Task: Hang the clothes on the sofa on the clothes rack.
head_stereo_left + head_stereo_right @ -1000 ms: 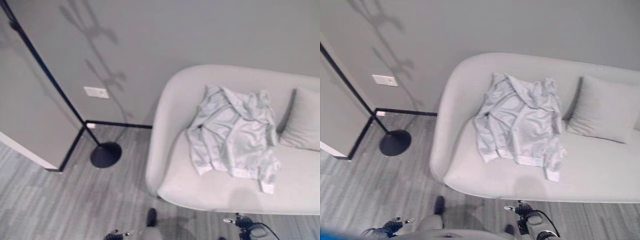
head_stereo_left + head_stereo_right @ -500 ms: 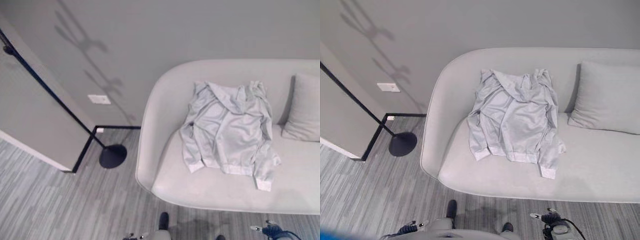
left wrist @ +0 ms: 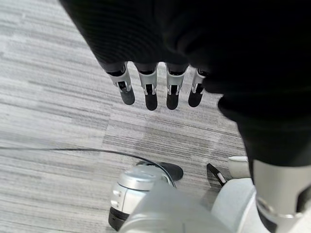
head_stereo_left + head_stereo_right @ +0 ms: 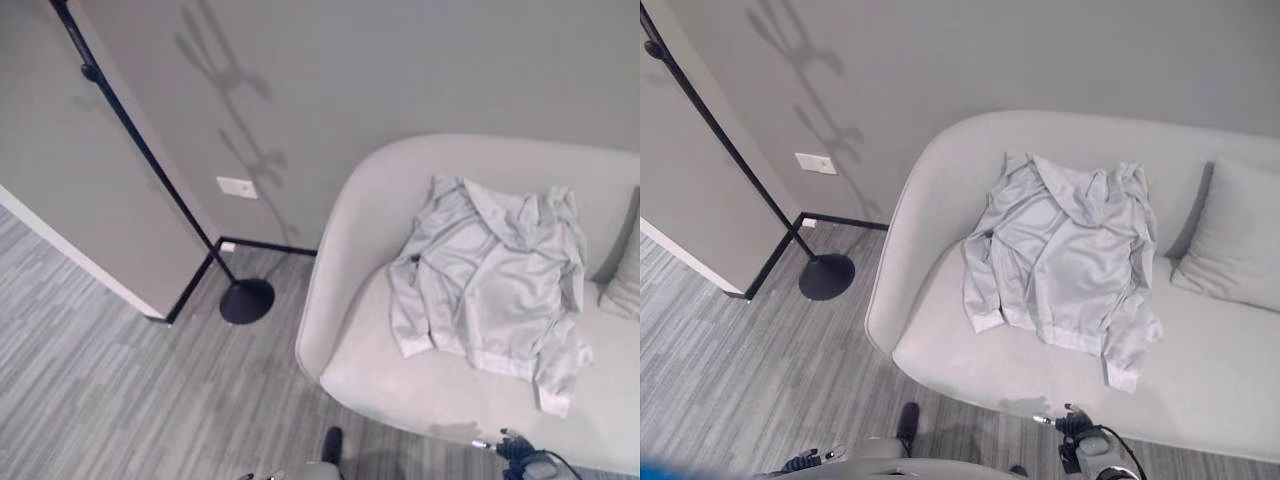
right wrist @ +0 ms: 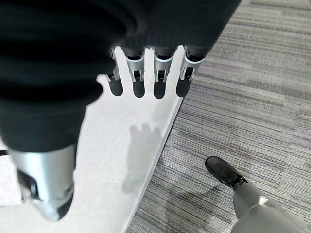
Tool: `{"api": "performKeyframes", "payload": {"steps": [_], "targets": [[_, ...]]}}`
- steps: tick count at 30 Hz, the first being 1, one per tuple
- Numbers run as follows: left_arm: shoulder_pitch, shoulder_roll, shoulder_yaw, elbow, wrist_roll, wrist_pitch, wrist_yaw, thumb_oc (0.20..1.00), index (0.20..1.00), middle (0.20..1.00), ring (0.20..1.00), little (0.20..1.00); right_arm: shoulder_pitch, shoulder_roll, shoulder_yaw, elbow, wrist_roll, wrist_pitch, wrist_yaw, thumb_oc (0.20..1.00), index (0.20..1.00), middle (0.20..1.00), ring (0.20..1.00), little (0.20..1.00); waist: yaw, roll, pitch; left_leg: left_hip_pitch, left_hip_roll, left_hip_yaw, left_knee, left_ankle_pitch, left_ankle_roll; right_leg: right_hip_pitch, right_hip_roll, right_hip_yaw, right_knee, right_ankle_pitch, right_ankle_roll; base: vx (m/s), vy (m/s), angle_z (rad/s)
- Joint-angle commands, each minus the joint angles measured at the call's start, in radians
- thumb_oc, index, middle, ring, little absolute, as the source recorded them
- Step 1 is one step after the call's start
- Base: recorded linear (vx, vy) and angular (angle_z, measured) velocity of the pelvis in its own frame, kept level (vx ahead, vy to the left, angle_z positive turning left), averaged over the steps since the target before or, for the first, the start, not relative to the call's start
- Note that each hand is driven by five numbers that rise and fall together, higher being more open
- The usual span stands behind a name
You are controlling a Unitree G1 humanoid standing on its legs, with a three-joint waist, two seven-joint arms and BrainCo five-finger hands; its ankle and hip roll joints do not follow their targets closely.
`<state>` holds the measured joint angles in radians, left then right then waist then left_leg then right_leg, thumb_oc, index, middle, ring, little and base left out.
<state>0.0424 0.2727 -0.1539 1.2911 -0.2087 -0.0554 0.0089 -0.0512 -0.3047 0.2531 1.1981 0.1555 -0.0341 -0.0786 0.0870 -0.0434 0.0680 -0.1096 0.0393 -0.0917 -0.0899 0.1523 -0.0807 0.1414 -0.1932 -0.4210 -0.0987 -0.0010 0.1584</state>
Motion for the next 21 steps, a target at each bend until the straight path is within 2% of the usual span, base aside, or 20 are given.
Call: {"api": "performKeyframes", "payload": {"steps": [1, 5, 9, 10, 11, 12, 15, 18, 21], "targets": [[-0.063, 0.020, -0.005, 0.038, 0.046, -0.005, -0.007, 1.000, 1.000, 1.000, 1.000, 1.000, -0.074, -0.027, 0.026, 0.002, -0.023, -0.020, -0.001, 1.000, 1.000, 1.000, 1.000, 1.000, 0.020, 0.034, 0.066, 0.081, -0.102, 0.069, 0.036, -0.166, 0.090, -0.152, 0.049, 0.064, 0.157, -0.013, -0.010, -0.05, 0.056, -0.01], [-0.069, 0.039, -0.001, 0.042, 0.054, -0.001, -0.006, 1.000, 1.000, 1.000, 1.000, 1.000, -0.084, -0.011, 0.027, -0.013, -0.023, -0.020, 0.002, 1.000, 1.000, 1.000, 1.000, 1.000, 0.020, 0.036, 0.081, 0.094, -0.082, 0.074, 0.035, -0.171, 0.093, -0.196, 0.016, 0.056, 0.273, -0.023, 0.007, 0.00, 0.019, -0.25], [-0.077, 0.046, -0.005, 0.043, 0.059, -0.004, -0.005, 1.000, 1.000, 1.000, 1.000, 1.000, -0.082, -0.009, 0.027, -0.020, -0.025, -0.022, 0.003, 1.000, 1.000, 1.000, 1.000, 1.000, 0.027, 0.028, 0.077, 0.084, -0.052, 0.073, 0.038, -0.175, 0.077, -0.170, -0.038, 0.052, 0.197, 0.022, 0.011, 0.03, -0.104, 0.00], [-0.077, 0.046, -0.005, 0.043, 0.059, -0.004, -0.005, 1.000, 1.000, 1.000, 1.000, 1.000, -0.082, -0.009, 0.027, -0.020, -0.025, -0.022, 0.003, 1.000, 1.000, 1.000, 1.000, 1.000, 0.028, 0.028, 0.077, 0.084, -0.051, 0.073, 0.038, -0.175, 0.077, -0.170, -0.037, 0.052, 0.197, 0.022, 0.011, 0.01, -0.124, 0.04], [-0.080, 0.047, -0.005, 0.042, 0.060, -0.006, -0.001, 1.000, 1.000, 1.000, 1.000, 1.000, -0.087, -0.010, 0.026, -0.021, -0.027, -0.021, 0.005, 1.000, 1.000, 1.000, 1.000, 1.000, 0.030, 0.028, 0.075, 0.078, -0.035, 0.071, 0.038, -0.178, 0.071, -0.180, -0.062, 0.066, 0.174, 0.056, 0.019, 0.05, -0.250, 0.26], [-0.084, 0.049, 0.002, 0.042, 0.054, -0.007, 0.006, 1.000, 1.000, 1.000, 1.000, 1.000, -0.097, -0.010, 0.028, -0.030, -0.030, -0.018, 0.007, 1.000, 1.000, 1.000, 1.000, 1.000, 0.032, 0.031, 0.076, 0.078, 0.002, 0.064, 0.038, -0.187, 0.055, -0.211, -0.110, 0.095, 0.130, 0.109, 0.039, 0.07, -0.340, 0.21], [-0.084, 0.056, 0.010, 0.042, 0.052, -0.012, 0.015, 1.000, 1.000, 1.000, 1.000, 1.000, -0.100, -0.010, 0.031, -0.051, -0.034, -0.015, 0.011, 1.000, 1.000, 1.000, 1.000, 1.000, 0.027, 0.025, 0.079, 0.095, 0.040, 0.050, 0.025, -0.190, 0.033, -0.238, -0.170, 0.137, 0.085, 0.199, 0.073, 0.10, -0.325, -0.16], [-0.082, 0.060, 0.015, 0.040, 0.047, -0.017, 0.020, 1.000, 1.000, 1.000, 1.000, 1.000, -0.094, -0.015, 0.032, -0.066, -0.040, -0.014, 0.012, 1.000, 1.000, 1.000, 1.000, 1.000, 0.016, 0.015, 0.080, 0.122, 0.076, 0.044, 0.003, -0.186, -0.002, -0.243, -0.213, 0.177, 0.072, 0.285, 0.103, 0.13, -0.416, -0.13], [-0.083, 0.060, 0.016, 0.037, 0.040, -0.018, 0.025, 1.000, 1.000, 1.000, 1.000, 1.000, -0.095, -0.014, 0.037, -0.066, -0.042, -0.013, 0.013, 1.000, 1.000, 1.000, 1.000, 1.000, 0.012, 0.011, 0.080, 0.123, 0.099, 0.042, 0.003, -0.183, -0.021, -0.238, -0.216, 0.204, 0.080, 0.304, 0.103, 0.07, -0.366, -0.06]]}}
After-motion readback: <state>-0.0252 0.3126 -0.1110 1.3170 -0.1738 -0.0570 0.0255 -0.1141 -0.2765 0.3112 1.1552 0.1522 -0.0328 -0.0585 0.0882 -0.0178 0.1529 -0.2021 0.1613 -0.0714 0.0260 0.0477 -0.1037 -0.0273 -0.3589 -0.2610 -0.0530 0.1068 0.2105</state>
